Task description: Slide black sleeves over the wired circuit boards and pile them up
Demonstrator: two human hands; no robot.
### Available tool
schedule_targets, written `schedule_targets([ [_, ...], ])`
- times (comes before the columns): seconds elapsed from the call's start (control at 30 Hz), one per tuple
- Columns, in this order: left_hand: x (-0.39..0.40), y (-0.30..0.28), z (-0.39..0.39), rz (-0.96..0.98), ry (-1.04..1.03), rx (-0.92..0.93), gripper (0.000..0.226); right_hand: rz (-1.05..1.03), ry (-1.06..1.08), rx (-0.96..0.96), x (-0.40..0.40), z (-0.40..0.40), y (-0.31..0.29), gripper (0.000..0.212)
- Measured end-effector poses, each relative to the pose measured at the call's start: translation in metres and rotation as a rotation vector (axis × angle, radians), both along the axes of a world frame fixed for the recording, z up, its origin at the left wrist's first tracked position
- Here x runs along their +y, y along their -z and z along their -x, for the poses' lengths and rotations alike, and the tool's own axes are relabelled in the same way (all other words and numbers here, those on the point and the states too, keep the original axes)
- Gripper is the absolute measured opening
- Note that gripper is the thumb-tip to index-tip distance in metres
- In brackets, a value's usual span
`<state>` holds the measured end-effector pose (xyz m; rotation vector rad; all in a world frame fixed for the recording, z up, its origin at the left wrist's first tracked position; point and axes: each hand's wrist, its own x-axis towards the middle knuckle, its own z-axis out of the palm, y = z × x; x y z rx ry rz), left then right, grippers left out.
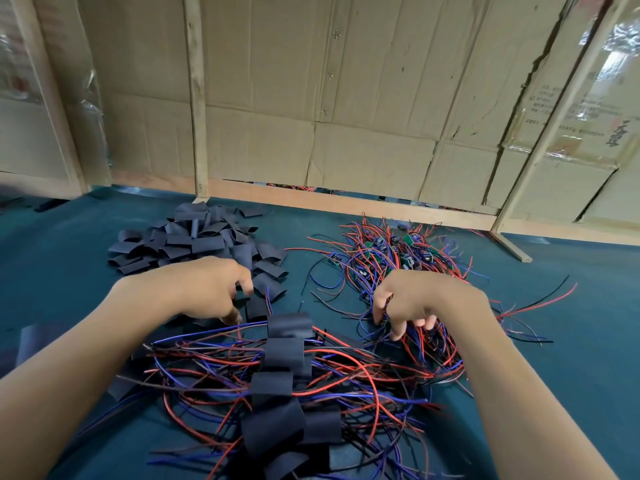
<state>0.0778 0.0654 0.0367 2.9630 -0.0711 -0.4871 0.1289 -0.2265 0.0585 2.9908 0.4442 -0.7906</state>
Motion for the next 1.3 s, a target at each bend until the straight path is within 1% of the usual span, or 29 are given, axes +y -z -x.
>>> schedule_targets([
  [0.07, -0.003, -0.003, 0.002, -0.002, -0.007, -0.006, 0.048, -0.045, 0.000, -0.032, -0.001, 0.001, 0.000, 0.031],
  [0.13, -0.005, -0.008, 0.004, 0.019, -0.006, -0.057, 0.049, -0.097, -0.035, -0.059, -0.004, 0.002, -0.008, 0.028],
  [0.2, -0.004, -0.014, 0.005, 0.059, -0.015, -0.091, 0.051, -0.286, 0.015, -0.117, -0.010, 0.002, -0.020, 0.021],
  [0.23, -0.004, -0.017, 0.007, 0.050, -0.018, -0.077, 0.054, -0.385, 0.031, -0.164, -0.012, 0.002, -0.027, 0.020],
  [0.3, -0.007, -0.022, 0.010, -0.053, -0.035, -0.015, 0.059, -0.572, 0.038, -0.264, -0.016, 0.004, -0.039, 0.019],
  [0.33, -0.009, -0.022, 0.012, -0.138, -0.038, 0.018, 0.058, -0.670, 0.037, -0.316, -0.017, 0.006, -0.044, 0.020],
  [0.4, -0.013, -0.020, 0.015, -0.273, -0.045, 0.076, 0.047, -0.824, 0.041, -0.457, -0.016, 0.010, -0.052, 0.020],
  [0.47, -0.014, -0.019, 0.014, -0.292, -0.072, 0.102, 0.038, -0.923, 0.066, -0.592, -0.015, 0.012, -0.056, 0.019],
  [0.57, -0.014, -0.019, 0.012, -0.284, -0.095, 0.086, 0.021, -1.138, 0.161, -0.706, -0.011, 0.013, -0.057, 0.015],
  [0.63, -0.014, -0.018, 0.011, -0.318, -0.097, 0.061, 0.016, -1.361, 0.238, -0.727, -0.008, 0.013, -0.056, 0.013],
  [0.67, -0.015, -0.018, 0.011, -0.311, -0.101, 0.054, 0.020, -1.492, 0.275, -0.689, -0.006, 0.014, -0.055, 0.013],
  [0.73, -0.013, -0.015, 0.010, -0.235, -0.124, 0.052, 0.037, -1.762, 0.348, -0.495, -0.001, 0.017, -0.054, 0.008],
  [0.77, -0.012, -0.014, 0.009, -0.173, -0.138, 0.034, 0.044, -1.867, 0.373, -0.384, 0.001, 0.019, -0.054, 0.003],
  [0.8, -0.010, -0.012, 0.007, -0.103, -0.151, -0.006, 0.051, -1.937, 0.395, -0.301, 0.002, 0.020, -0.055, 0.006],
  [0.87, -0.008, -0.007, 0.002, 0.056, -0.160, -0.146, 0.065, -2.006, 0.415, -0.193, 0.006, 0.022, -0.058, 0.009],
  [0.9, -0.008, -0.007, 0.000, 0.148, -0.151, -0.232, 0.067, -2.027, 0.416, -0.149, 0.008, 0.023, -0.059, 0.009],
  [0.97, -0.012, -0.008, -0.001, 0.362, -0.139, -0.370, 0.064, -2.062, 0.403, -0.072, 0.011, 0.025, -0.062, 0.008],
  [1.03, -0.018, -0.011, 0.001, 0.557, -0.113, -0.444, 0.058, -2.080, 0.397, -0.038, 0.012, 0.028, -0.065, 0.008],
  [1.13, -0.031, -0.019, 0.009, 0.702, -0.007, -0.524, 0.053, -2.109, 0.377, -0.034, 0.010, 0.035, -0.071, 0.007],
  [1.17, -0.035, -0.022, 0.012, 0.740, 0.043, -0.545, 0.055, -2.127, 0.364, -0.039, 0.008, 0.037, -0.073, 0.007],
  [1.3, -0.049, -0.031, 0.025, 0.878, 0.179, -0.683, 0.076, -2.184, 0.263, -0.071, 0.000, 0.046, -0.084, 0.008],
])
